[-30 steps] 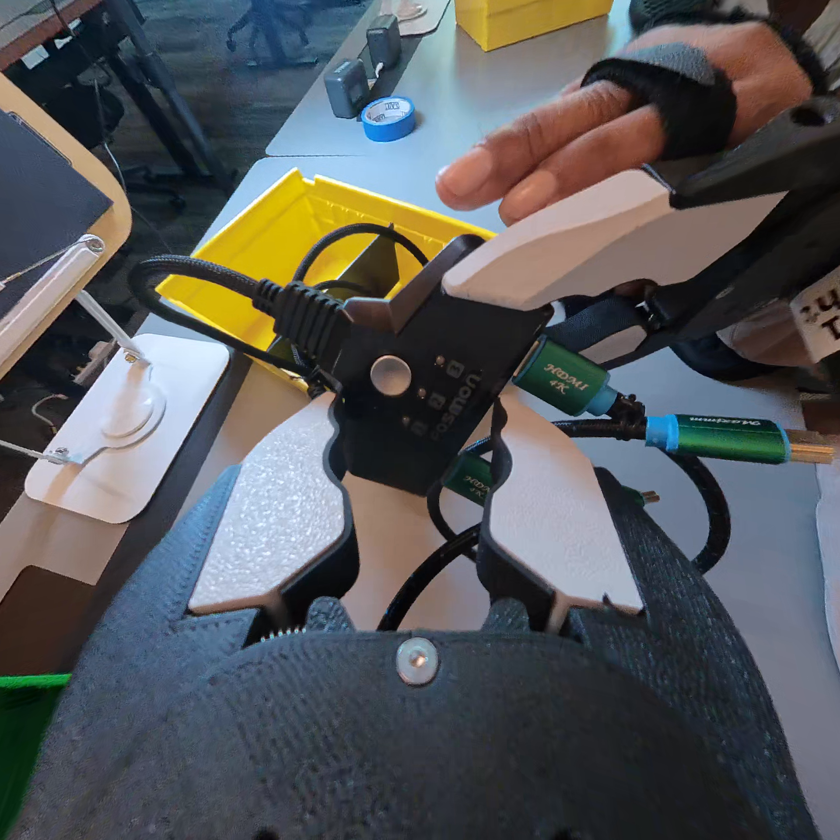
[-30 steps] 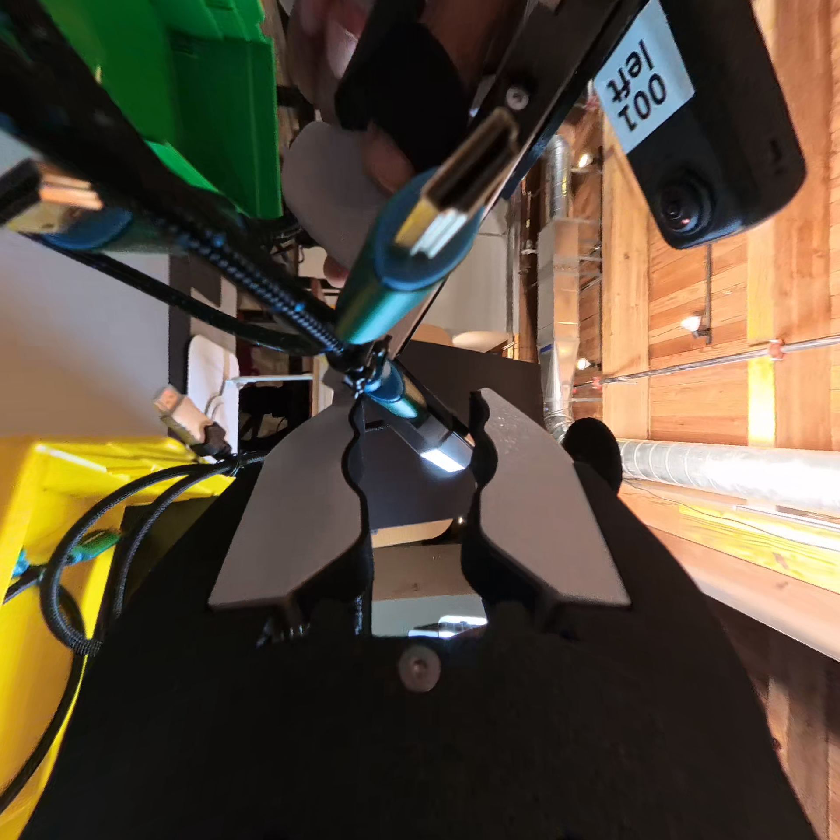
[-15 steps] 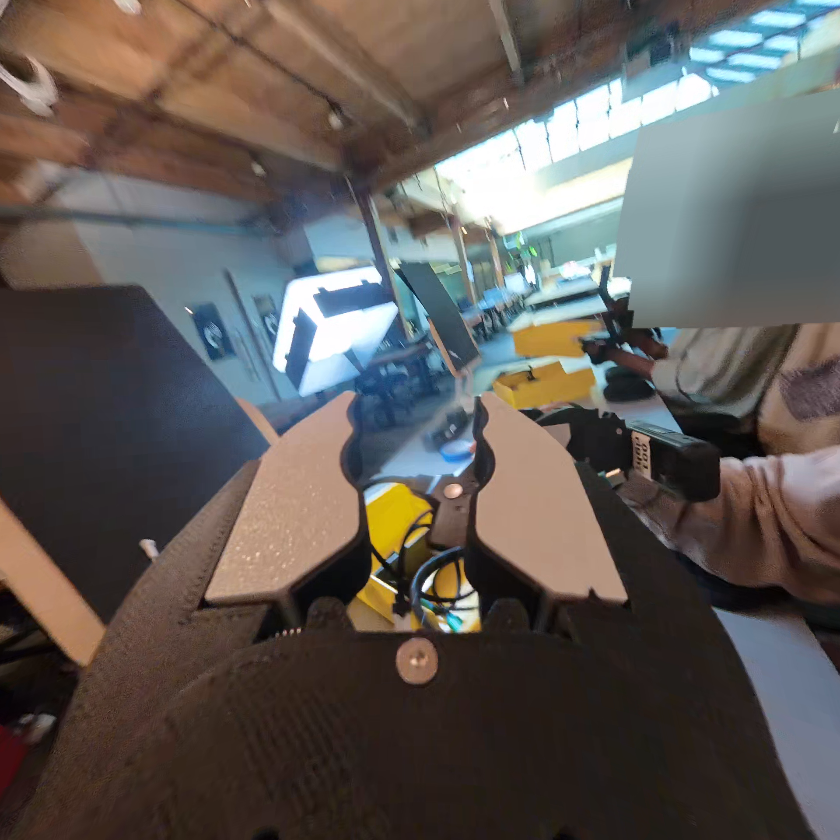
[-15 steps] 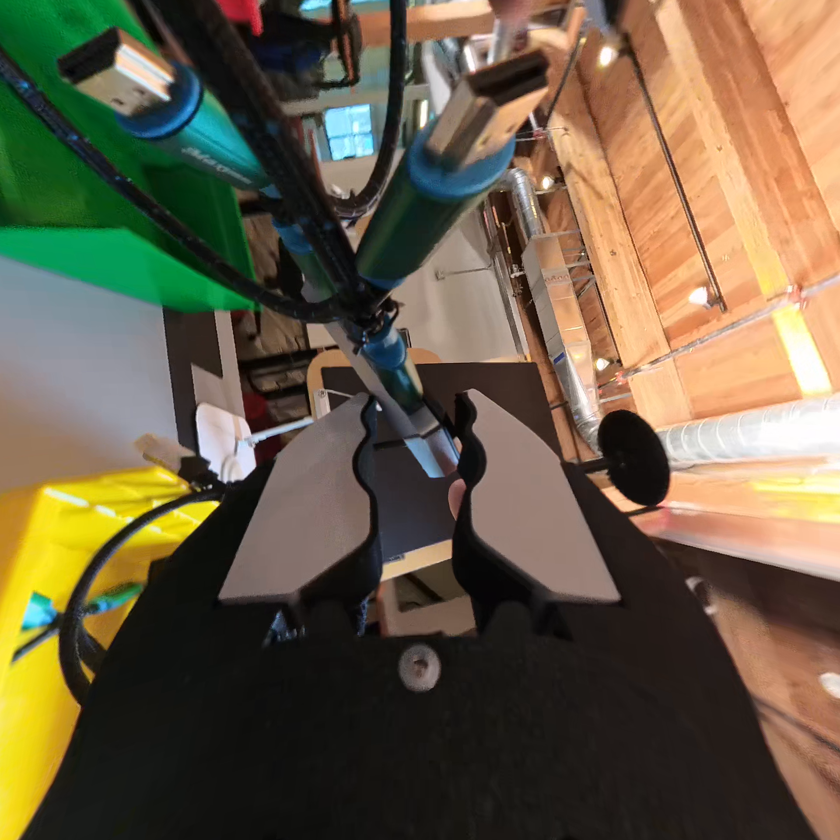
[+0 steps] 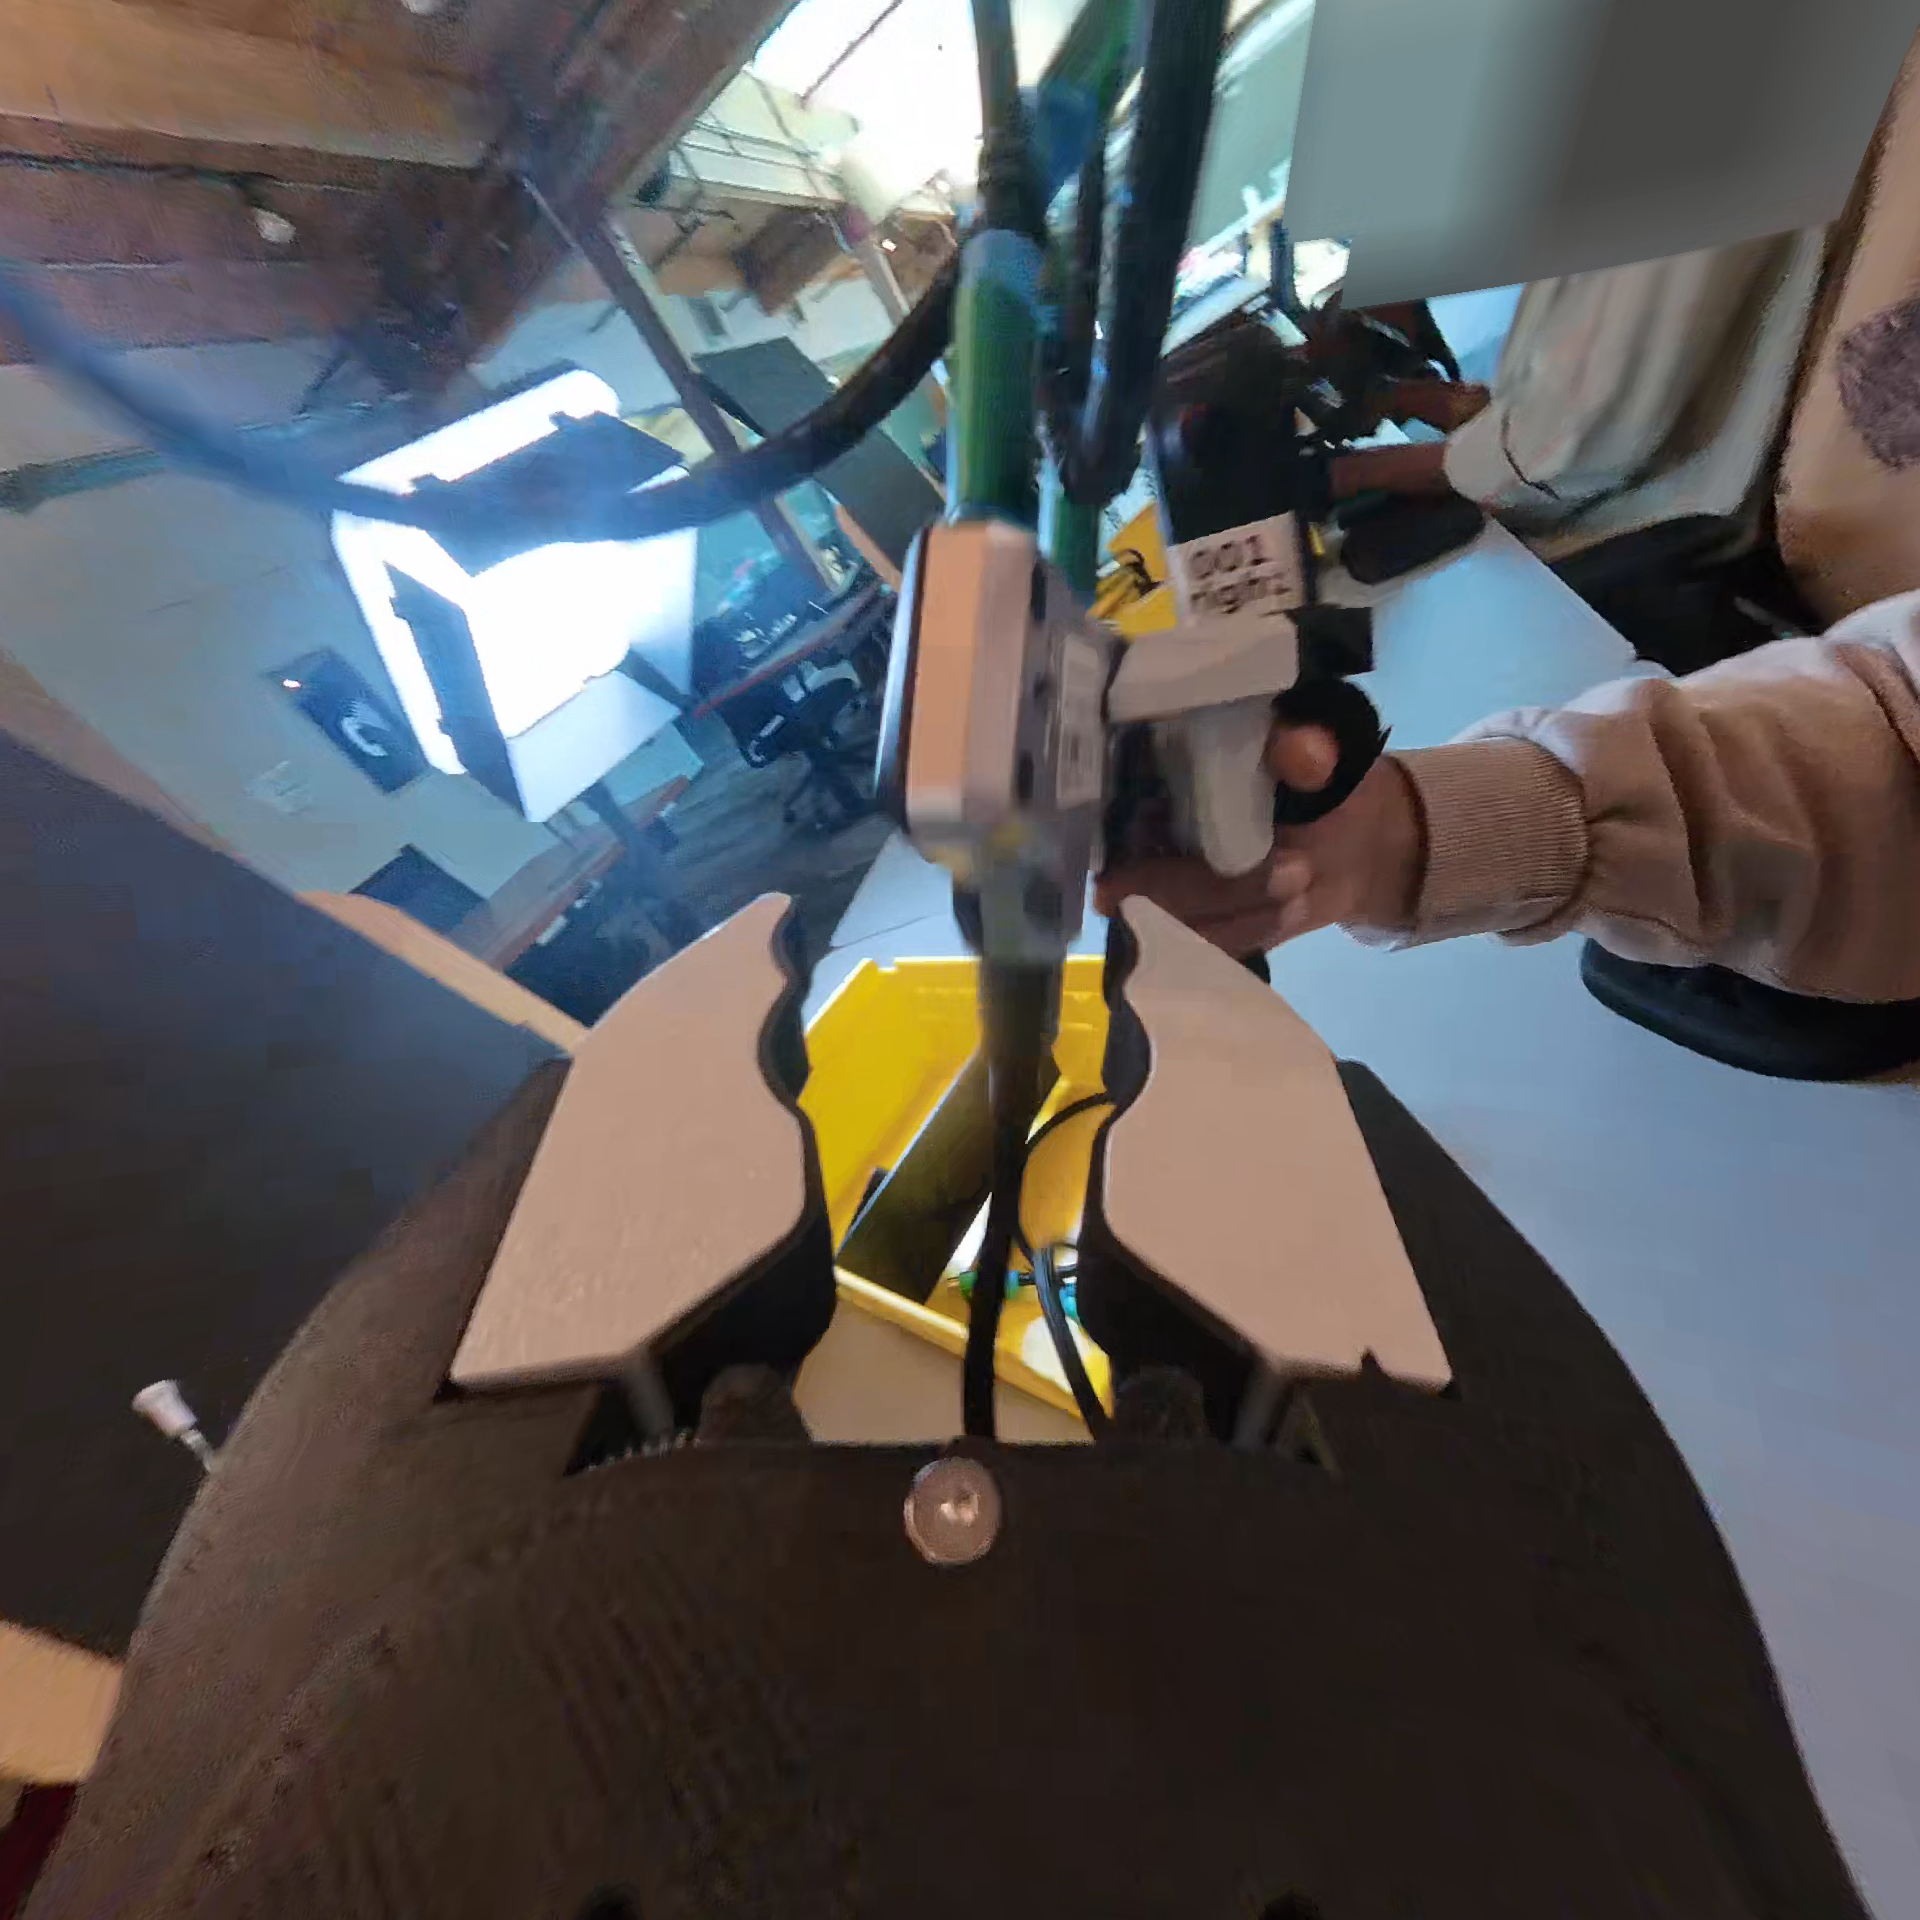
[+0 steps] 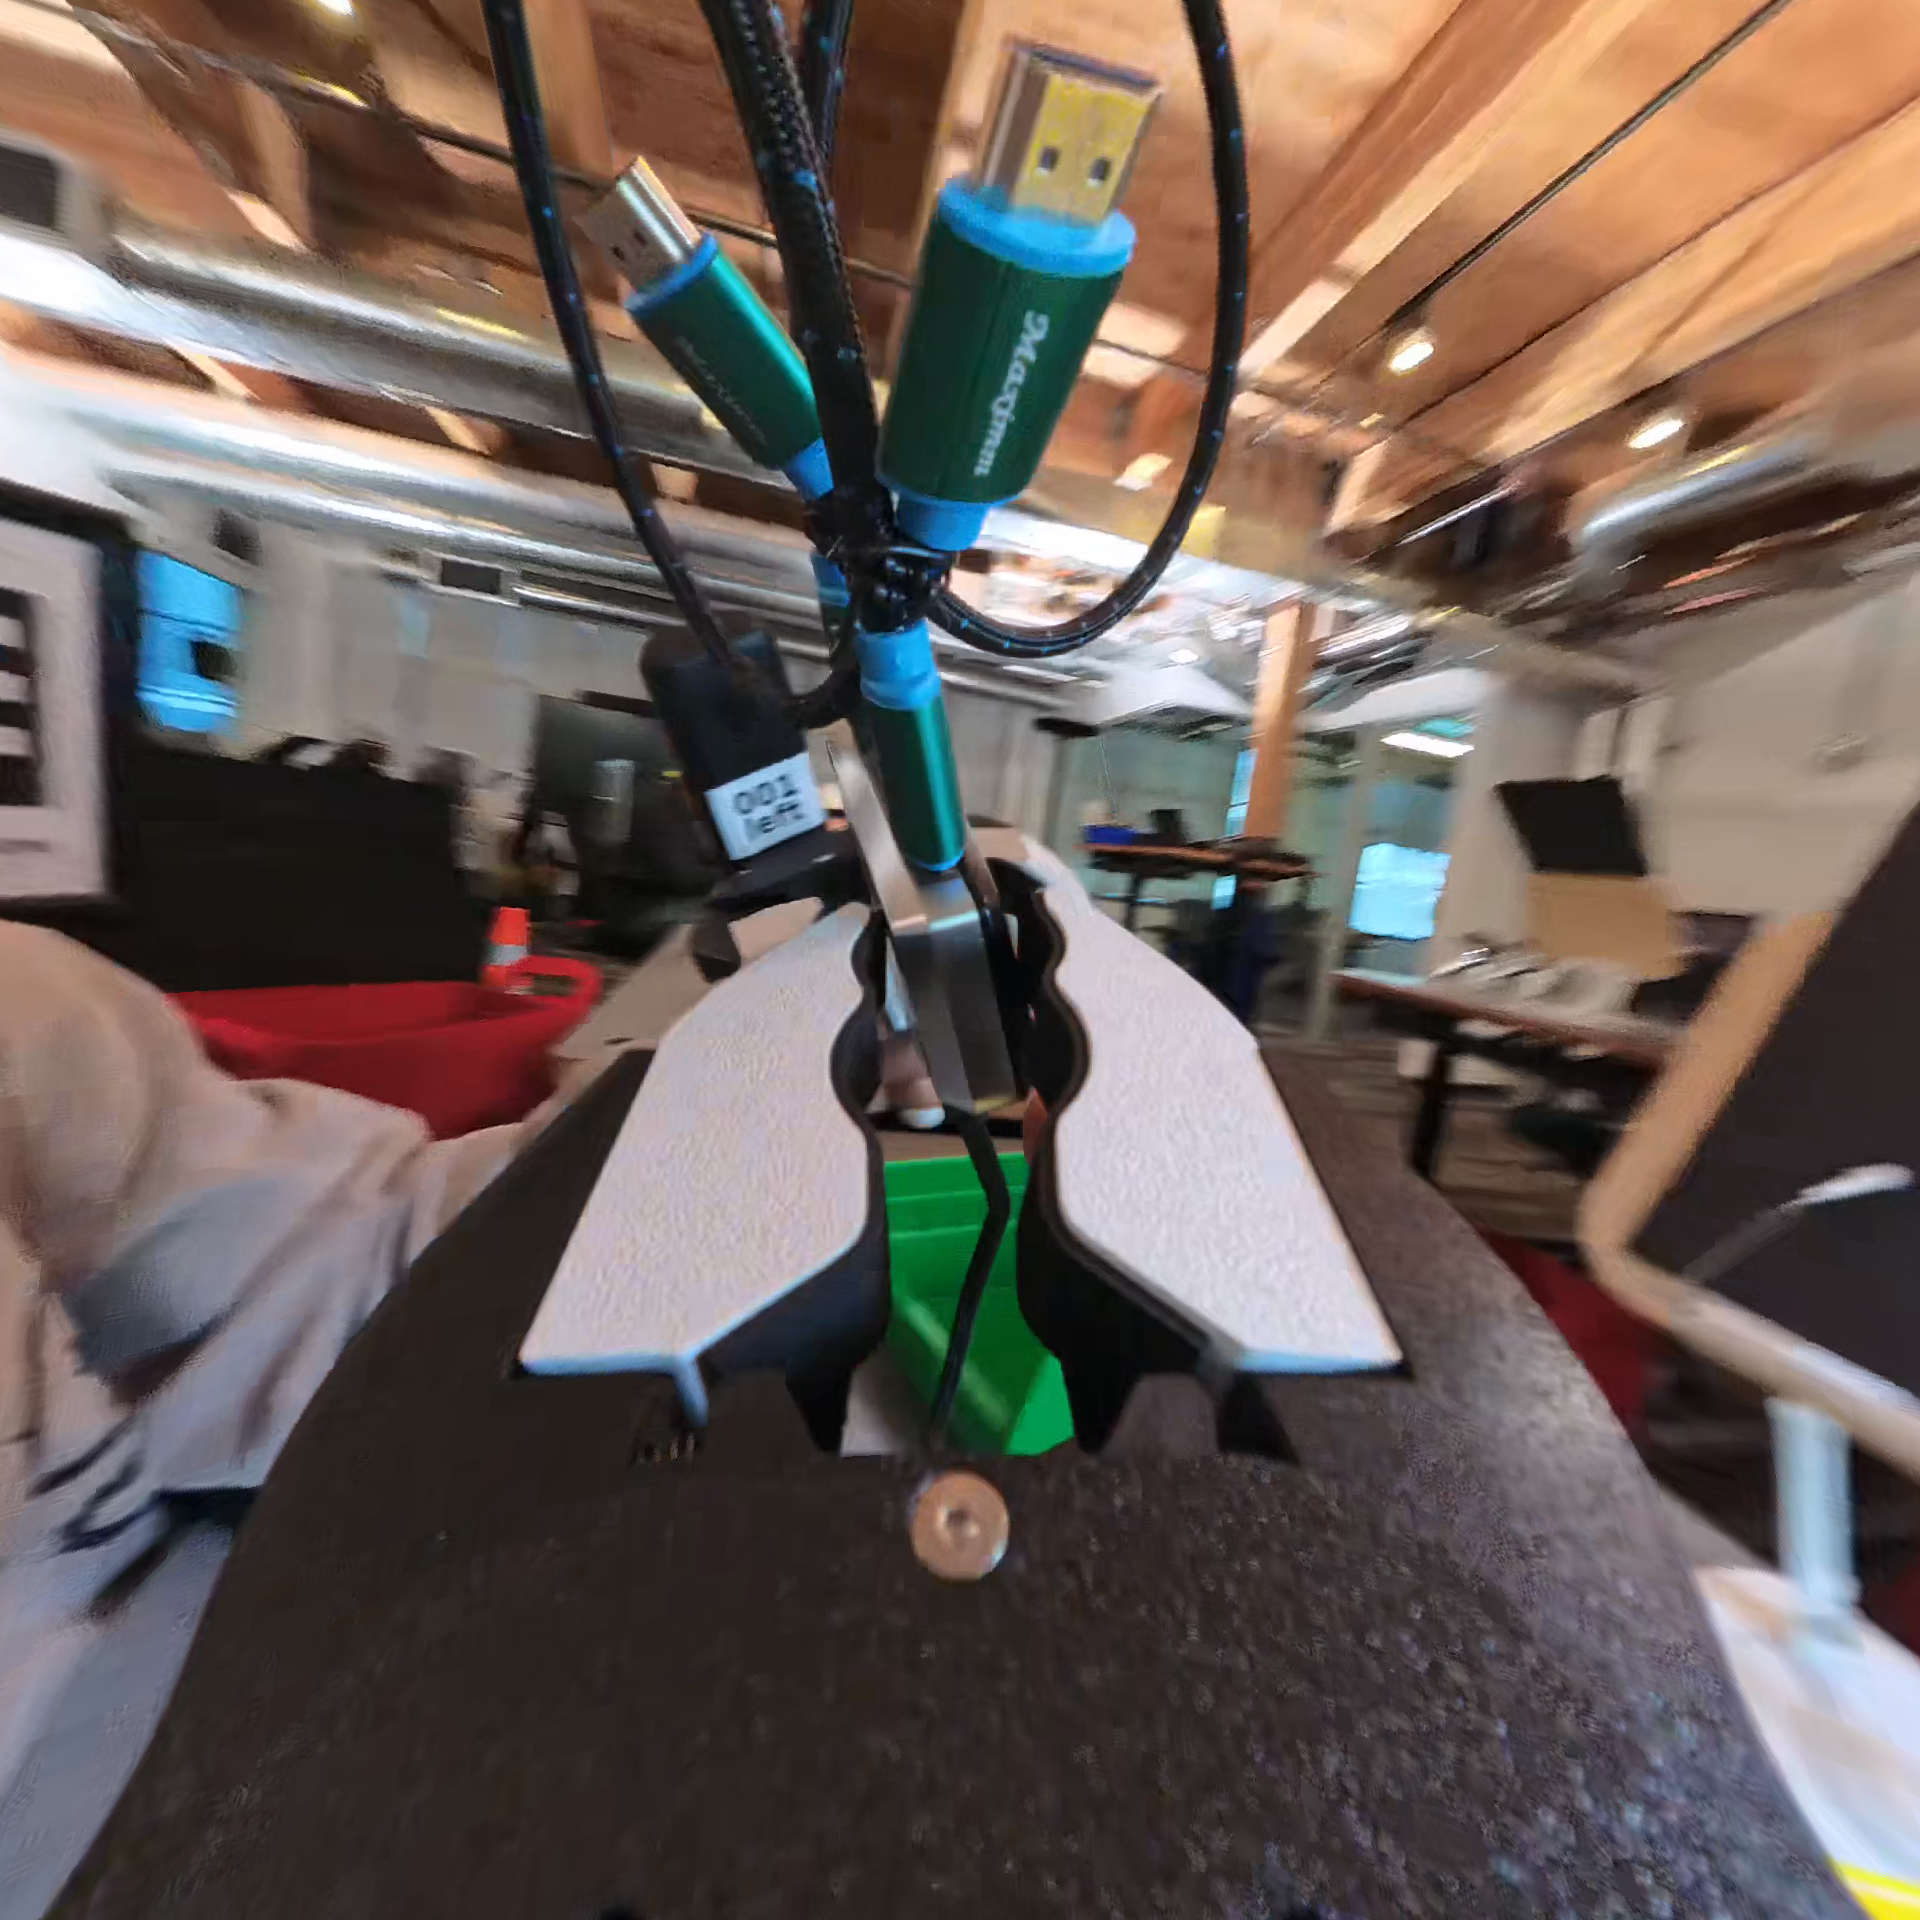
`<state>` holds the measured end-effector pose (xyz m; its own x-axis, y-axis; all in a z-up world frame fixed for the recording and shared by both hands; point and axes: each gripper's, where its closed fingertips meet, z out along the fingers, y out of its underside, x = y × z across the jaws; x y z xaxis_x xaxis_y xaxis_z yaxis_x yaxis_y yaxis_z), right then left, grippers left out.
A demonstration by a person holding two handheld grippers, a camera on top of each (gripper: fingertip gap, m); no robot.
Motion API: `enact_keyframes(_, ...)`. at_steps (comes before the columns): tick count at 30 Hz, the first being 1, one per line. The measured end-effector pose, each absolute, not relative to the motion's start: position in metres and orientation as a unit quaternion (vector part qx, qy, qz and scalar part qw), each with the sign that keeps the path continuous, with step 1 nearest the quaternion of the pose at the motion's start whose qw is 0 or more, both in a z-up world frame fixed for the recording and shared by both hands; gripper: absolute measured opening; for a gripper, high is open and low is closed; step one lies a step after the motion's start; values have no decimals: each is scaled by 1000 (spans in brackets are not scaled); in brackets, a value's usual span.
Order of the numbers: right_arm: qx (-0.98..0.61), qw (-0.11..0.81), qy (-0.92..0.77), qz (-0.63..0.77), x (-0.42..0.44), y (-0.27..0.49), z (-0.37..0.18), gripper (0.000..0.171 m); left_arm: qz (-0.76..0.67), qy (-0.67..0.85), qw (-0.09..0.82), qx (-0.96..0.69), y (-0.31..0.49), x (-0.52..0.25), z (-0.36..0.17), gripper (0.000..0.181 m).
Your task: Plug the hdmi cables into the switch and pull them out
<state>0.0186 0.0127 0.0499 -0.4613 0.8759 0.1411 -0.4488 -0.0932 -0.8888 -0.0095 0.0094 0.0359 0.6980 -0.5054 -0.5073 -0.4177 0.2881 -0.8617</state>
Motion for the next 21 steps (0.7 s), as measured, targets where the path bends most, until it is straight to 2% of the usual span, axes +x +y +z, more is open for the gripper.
enact_keyframes(2, -226, 433, -492, 721, 7, 5, 35, 25, -43, 427, 681, -594, 8, 6, 21, 31)
enact_keyframes(5, -249, 409, -517, 709, -2, 8, 24, 27, -52, 433, 655, -617, 5, 1, 14, 26)
enact_keyframes(11, -297, 533, -540, 579, 10, 53, 39, 27, -27, 378, 652, -657, 8, -27, 21, 23)
enact_keyframes(17, -319, 691, -510, 400, 65, 97, 88, 27, 192, 319, 592, -715, 21, -91, 13, 23)
enact_keyframes(21, -297, 730, -506, 350, 87, 79, 110, 12, 232, 339, 547, -729, 34, -89, -8, 23)
